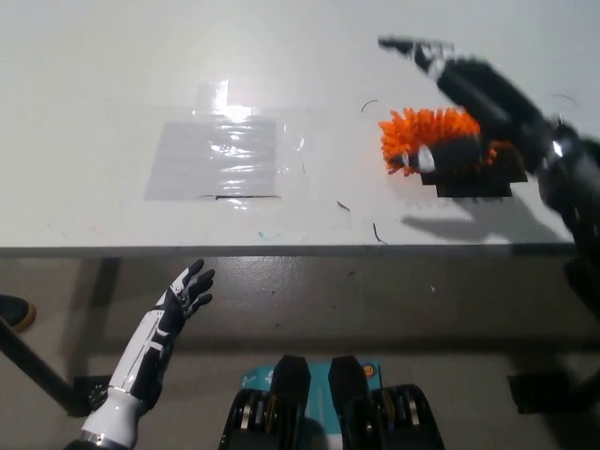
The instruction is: The robot uses it right hand to pick up an extended orange duster kept in the middle of the desk and presses its handle against the desk to collapse it
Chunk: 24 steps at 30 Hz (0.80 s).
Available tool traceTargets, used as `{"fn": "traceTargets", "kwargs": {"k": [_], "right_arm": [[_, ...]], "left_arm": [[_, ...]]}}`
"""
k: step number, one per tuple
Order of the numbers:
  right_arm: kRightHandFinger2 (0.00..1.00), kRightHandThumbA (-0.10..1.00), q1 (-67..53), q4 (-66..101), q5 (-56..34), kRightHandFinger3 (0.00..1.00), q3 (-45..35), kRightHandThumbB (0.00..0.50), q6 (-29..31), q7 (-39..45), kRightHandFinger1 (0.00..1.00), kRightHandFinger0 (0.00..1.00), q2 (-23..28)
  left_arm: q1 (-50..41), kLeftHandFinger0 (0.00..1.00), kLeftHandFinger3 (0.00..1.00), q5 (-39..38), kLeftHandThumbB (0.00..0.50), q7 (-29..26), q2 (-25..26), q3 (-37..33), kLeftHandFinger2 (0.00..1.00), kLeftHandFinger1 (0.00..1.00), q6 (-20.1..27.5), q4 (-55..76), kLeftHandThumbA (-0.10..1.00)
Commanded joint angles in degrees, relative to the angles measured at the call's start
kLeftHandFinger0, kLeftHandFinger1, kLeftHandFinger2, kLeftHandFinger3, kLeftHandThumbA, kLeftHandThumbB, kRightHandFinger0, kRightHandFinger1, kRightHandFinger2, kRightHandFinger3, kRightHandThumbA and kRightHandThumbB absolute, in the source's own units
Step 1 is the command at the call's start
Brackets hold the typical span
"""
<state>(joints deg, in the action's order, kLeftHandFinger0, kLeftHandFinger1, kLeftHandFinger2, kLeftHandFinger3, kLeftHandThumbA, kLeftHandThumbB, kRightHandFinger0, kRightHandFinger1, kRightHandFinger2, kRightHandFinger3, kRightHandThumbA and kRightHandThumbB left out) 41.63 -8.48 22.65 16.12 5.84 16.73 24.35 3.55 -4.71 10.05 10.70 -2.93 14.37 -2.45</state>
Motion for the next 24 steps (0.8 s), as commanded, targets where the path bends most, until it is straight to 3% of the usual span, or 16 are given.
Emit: {"fn": "traceTargets", "kwargs": {"k": [1, 3, 4, 5, 9, 10, 11, 12, 13, 14, 15, 16, 17, 18, 21, 24], "right_arm": [[1.0, 1.0, -31.5, 53.5, -10.3, 1.0, -19.4, 0.342, 16.1, -20.0, 1.0, 1.0, -6.5], [1.0, 1.0, -36.8, 53.5, -7.6, 1.0, -18.2, 0.373, 20.2, -22.0, 1.0, 1.0, -10.2], [1.0, 1.0, -38.7, 53.1, -5.5, 1.0, -16.4, 0.306, 20.6, -23.9, 1.0, 1.0, -11.6], [1.0, 1.0, -41.8, 51.6, -1.5, 1.0, -12.4, 0.275, 21.1, -28.1, 1.0, 1.0, -13.0], [1.0, 1.0, -43.0, 50.7, -0.2, 1.0, -11.0, 0.267, 21.1, -29.6, 1.0, 1.0, -12.6], [1.0, 1.0, -43.2, 35.8, -0.2, 1.0, -5.1, 0.1, 21.1, -34.8, 1.0, 1.0, -13.1], [1.0, 1.0, -43.3, 34.3, -0.1, 1.0, -4.5, 0.08, 21.1, -35.3, 1.0, 1.0, -13.2], [1.0, 1.0, -43.2, 27.4, -3.1, 1.0, -6.5, 0.115, 21.1, -32.2, 1.0, 1.0, -15.3], [1.0, 1.0, -43.2, 26.6, -3.4, 1.0, -6.7, 0.115, 21.1, -32.0, 1.0, 1.0, -15.5], [1.0, 1.0, -42.9, 24.4, -6.0, 1.0, -8.0, 0.19, 21.1, -28.9, 1.0, 1.0, -16.5], [1.0, 1.0, -41.4, 18.3, -11.3, 1.0, -11.0, 0.206, 21.1, -22.4, 1.0, 1.0, -18.4], [1.0, 1.0, -41.3, 17.9, -11.4, 1.0, -11.2, 0.206, 21.1, -22.2, 1.0, 1.0, -18.5], [1.0, 1.0, -40.5, 16.3, -13.6, 1.0, -11.9, 0.154, 18.8, -19.5, 1.0, 1.0, -18.7], [1.0, 1.0, -39.9, 15.2, -14.6, 1.0, -12.2, 0.14, 17.5, -18.1, 1.0, 1.0, -18.8], [1.0, 1.0, -39.9, 14.9, -14.7, 1.0, -13.3, 0.14, 18.2, -17.1, 1.0, 1.0, -19.6], [1.0, 1.0, -36.0, 8.6, -21.8, 1.0, -14.0, 0.138, 11.9, -11.3, 1.0, 1.0, -20.0]], "left_arm": [[6.3, 1.0, 1.0, -2.5, 0.155, 2.5, 0.2, -0.2, 1.0, 1.0, 1.3, 1.2, 1.0], [6.4, 1.0, 1.0, -2.6, 0.146, 2.4, 0.1, -0.2, 1.0, 1.0, 0.8, 1.6, 1.0], [6.5, 1.0, 1.0, -2.7, 0.142, 2.5, 0.1, -0.2, 1.0, 1.0, 0.7, 1.5, 1.0], [6.6, 1.0, 1.0, -2.6, 0.149, 2.4, 0.2, -0.2, 1.0, 1.0, 0.5, 1.5, 1.0], [6.6, 1.0, 1.0, -2.3, 0.15, 2.4, 0.2, -0.4, 1.0, 1.0, 0.4, 1.5, 1.0], [6.3, 1.0, 1.0, -2.2, 0.151, 2.7, 0.2, -0.6, 1.0, 1.0, 0.9, 1.3, 1.0], [6.3, 1.0, 1.0, -2.2, 0.151, 2.8, 0.2, -0.7, 1.0, 1.0, 0.9, 1.3, 1.0], [6.1, 1.0, 1.0, -2.3, 0.153, 2.7, 0.2, -0.6, 1.0, 1.0, 0.7, 1.6, 1.0], [6.1, 1.0, 1.0, -2.3, 0.153, 2.7, 0.2, -0.6, 1.0, 1.0, 0.7, 1.6, 1.0], [6.0, 1.0, 1.0, -2.3, 0.159, 2.8, 0.3, -0.5, 1.0, 1.0, 0.6, 1.7, 1.0], [6.1, 1.0, 1.0, -2.1, 0.162, 2.7, 0.5, -0.4, 1.0, 1.0, 0.7, 1.7, 1.0], [6.1, 1.0, 1.0, -2.1, 0.163, 2.7, 0.5, -0.4, 1.0, 1.0, 0.7, 1.7, 1.0], [6.2, 1.0, 1.0, -2.0, 0.172, 2.8, 0.5, -0.4, 1.0, 1.0, 0.8, 1.4, 1.0], [6.3, 1.0, 1.0, -2.0, 0.174, 2.8, 0.5, -0.4, 1.0, 1.0, 0.8, 1.3, 1.0], [6.3, 1.0, 1.0, -2.0, 0.175, 3.0, 0.4, -0.3, 1.0, 1.0, 0.8, 1.3, 1.0], [6.2, 1.0, 1.0, -1.9, 0.181, 3.0, 0.4, -0.2, 1.0, 1.0, 1.2, 1.0, 1.0]]}}
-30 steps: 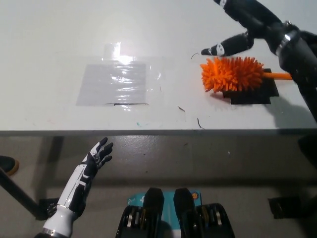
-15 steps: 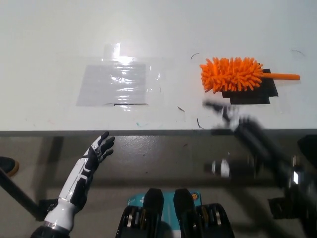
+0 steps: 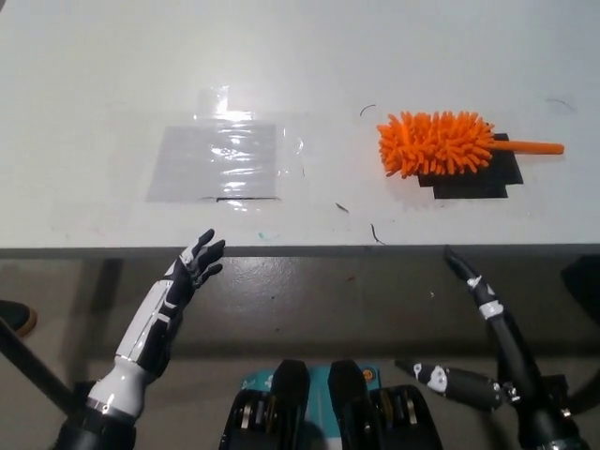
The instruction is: The robot uses it right hand to pick up an extended orange duster kept in the middle of the desk and presses its handle against the desk to collapse it
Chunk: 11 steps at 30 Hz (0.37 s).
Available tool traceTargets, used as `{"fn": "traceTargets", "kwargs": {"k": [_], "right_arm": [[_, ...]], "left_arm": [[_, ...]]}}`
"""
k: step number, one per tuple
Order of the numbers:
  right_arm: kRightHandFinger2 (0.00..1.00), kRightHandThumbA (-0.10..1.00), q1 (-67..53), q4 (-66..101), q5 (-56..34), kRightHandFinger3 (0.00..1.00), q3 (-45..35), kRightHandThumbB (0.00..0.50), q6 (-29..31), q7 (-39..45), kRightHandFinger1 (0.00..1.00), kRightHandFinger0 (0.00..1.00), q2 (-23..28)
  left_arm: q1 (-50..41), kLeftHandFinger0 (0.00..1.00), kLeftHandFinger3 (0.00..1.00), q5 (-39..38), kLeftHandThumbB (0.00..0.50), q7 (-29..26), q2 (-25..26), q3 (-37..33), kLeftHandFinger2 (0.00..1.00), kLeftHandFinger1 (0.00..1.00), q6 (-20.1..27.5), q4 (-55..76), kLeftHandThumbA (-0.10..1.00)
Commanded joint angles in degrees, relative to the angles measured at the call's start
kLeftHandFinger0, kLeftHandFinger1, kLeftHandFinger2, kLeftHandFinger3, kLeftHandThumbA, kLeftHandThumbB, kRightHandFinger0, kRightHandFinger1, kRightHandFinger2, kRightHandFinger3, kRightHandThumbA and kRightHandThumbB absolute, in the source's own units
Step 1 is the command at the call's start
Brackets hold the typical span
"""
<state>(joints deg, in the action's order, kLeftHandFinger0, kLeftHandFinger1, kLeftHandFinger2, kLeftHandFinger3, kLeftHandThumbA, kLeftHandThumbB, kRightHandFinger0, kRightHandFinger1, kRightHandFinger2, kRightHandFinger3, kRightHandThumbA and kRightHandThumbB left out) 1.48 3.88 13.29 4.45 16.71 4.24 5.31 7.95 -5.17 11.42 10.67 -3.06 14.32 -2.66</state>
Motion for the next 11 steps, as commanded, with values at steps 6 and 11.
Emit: {"fn": "traceTargets", "kwargs": {"k": [6, 11], "right_arm": [[1.0, 1.0, 6.3, -6.9, -17.8, 1.0, -3.7, 0.122, -1.4, 3.1, 1.0, 1.0, -1.3], [1.0, 1.0, 6.4, -7.4, -19.8, 1.0, -4.0, 0.103, -3.0, 4.2, 1.0, 1.0, -1.0]], "left_arm": [[1.4, 1.0, 1.0, -1.3, 0.173, 2.1, 0.7, 0.1, 1.0, 1.0, 1.3, 1.2, 1.0], [1.1, 1.0, 1.0, -1.3, 0.166, 2.4, 0.9, 0.2, 1.0, 1.0, 1.3, 1.1, 1.0]]}}
